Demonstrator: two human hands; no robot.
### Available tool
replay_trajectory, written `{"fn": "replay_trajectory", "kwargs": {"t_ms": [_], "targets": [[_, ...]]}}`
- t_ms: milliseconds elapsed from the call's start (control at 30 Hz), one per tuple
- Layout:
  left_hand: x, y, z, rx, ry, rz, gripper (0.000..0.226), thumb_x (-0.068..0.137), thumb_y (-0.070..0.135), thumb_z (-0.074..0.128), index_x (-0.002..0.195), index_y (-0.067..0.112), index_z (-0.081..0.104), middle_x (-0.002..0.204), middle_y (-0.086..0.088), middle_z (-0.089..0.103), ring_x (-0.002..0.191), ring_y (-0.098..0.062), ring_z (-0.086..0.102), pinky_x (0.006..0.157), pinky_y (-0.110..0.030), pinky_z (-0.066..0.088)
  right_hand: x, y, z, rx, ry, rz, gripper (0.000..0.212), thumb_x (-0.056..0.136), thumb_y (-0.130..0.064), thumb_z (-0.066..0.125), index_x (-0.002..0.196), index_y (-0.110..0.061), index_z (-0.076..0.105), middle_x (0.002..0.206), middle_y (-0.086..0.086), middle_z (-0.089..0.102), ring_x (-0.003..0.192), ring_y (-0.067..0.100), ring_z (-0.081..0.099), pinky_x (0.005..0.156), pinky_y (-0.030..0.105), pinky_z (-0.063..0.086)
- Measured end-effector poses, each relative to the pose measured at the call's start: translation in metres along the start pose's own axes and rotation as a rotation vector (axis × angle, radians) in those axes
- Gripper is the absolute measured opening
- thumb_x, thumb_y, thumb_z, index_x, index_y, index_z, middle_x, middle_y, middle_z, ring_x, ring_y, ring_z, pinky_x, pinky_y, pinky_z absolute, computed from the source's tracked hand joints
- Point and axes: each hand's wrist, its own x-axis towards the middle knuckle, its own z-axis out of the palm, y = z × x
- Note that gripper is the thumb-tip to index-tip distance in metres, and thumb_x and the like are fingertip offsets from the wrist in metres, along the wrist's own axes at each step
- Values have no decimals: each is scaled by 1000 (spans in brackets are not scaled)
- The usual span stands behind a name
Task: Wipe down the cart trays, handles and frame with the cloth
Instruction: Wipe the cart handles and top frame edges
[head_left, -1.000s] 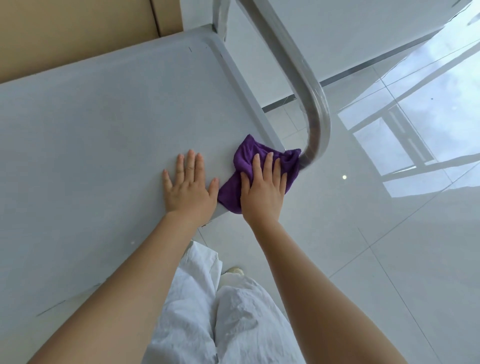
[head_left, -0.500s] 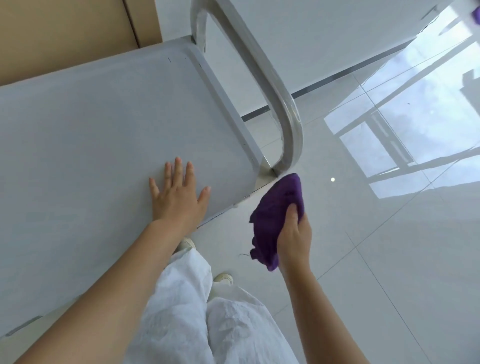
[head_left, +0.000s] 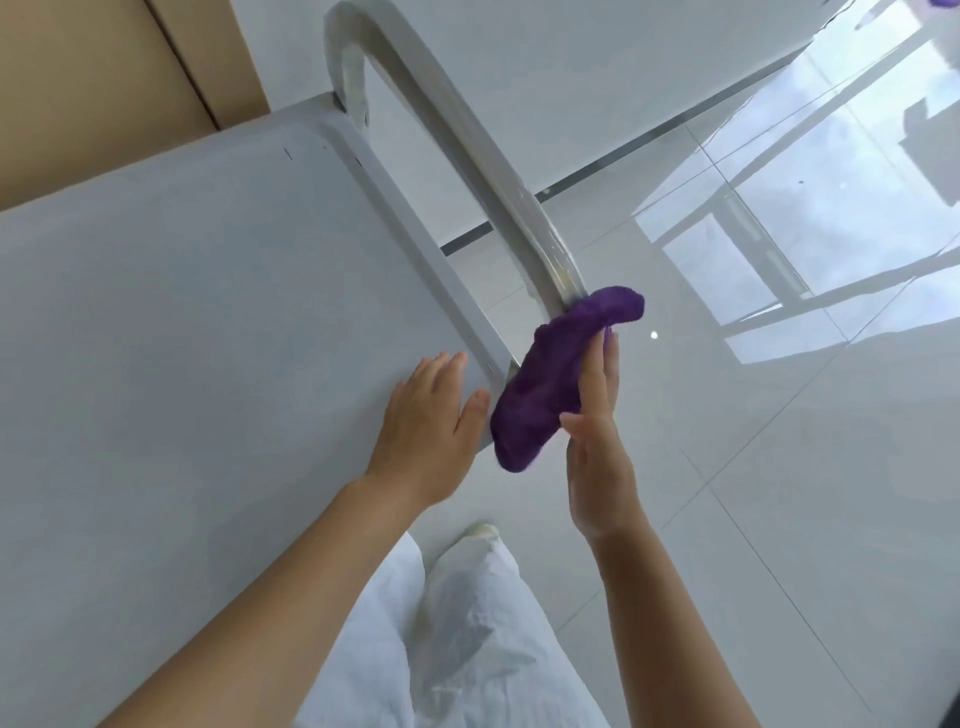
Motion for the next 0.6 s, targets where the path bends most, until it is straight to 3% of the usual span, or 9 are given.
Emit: {"fn": "replay_trajectory", "kwargs": {"t_ms": [67, 133, 233, 333, 433, 500, 600], "targets": [[2, 2, 4, -51, 2, 5, 50, 100, 29, 31, 145, 8, 26, 152, -5, 27, 139, -17, 19, 112, -28, 13, 2, 9, -12, -17, -12, 6, 87, 62, -12, 40, 139, -46, 19, 157, -12, 8, 144, 4, 5, 117, 48, 18], [5, 2, 11, -70, 14, 11, 51, 98, 30, 28, 144, 7, 29, 150, -7, 30, 139, -20, 22, 112, -28, 13, 4, 16, -21, -123, 10, -51, 86, 69, -2, 42, 138, -47, 18, 154, -8, 20, 142, 7, 19, 112, 47, 30], [13, 0, 22, -5, 91, 64, 61, 86, 32, 24, 136, 2, 42, 142, -18, 40, 134, -34, 31, 111, -42, 20, 16, 28, -26, -265, 28, -105, 86, 74, -18, 66, 133, -57, 17, 141, -15, 36, 131, 13, 36, 103, 40, 40], [19, 2, 30, 45, 162, 58, 60, 82, 29, 27, 130, 1, 49, 137, -22, 45, 130, -42, 36, 106, -55, 28, 35, 30, -29, -203, 38, -78, 69, 69, -19, 69, 106, -67, 36, 109, -14, 54, 108, 18, 51, 87, 31, 46], [32, 8, 28, 31, 242, -25, 63, 80, 29, 25, 132, 0, 46, 139, -21, 43, 132, -39, 33, 107, -56, 26, 43, 33, -28, -84, 6, -39, 49, 68, -10, 60, 93, -50, 46, 88, -4, 56, 82, 19, 54, 72, 31, 47], [42, 8, 25, 40, 297, -84, 64, 80, 29, 24, 131, -3, 46, 138, -22, 43, 132, -40, 33, 106, -55, 26, 43, 37, -25, 52, -22, -1, 44, 66, -1, 51, 92, -36, 48, 79, -3, 51, 69, 14, 47, 63, 29, 43], [51, 1, 27, 100, 353, -154, 63, 82, 31, 27, 130, -4, 47, 140, -25, 41, 133, -44, 31, 104, -57, 27, 45, 47, -32, 162, -111, 61, 40, 62, 1, 49, 98, -16, 53, 79, 11, 51, 72, 17, 47, 62, 30, 41]]}}
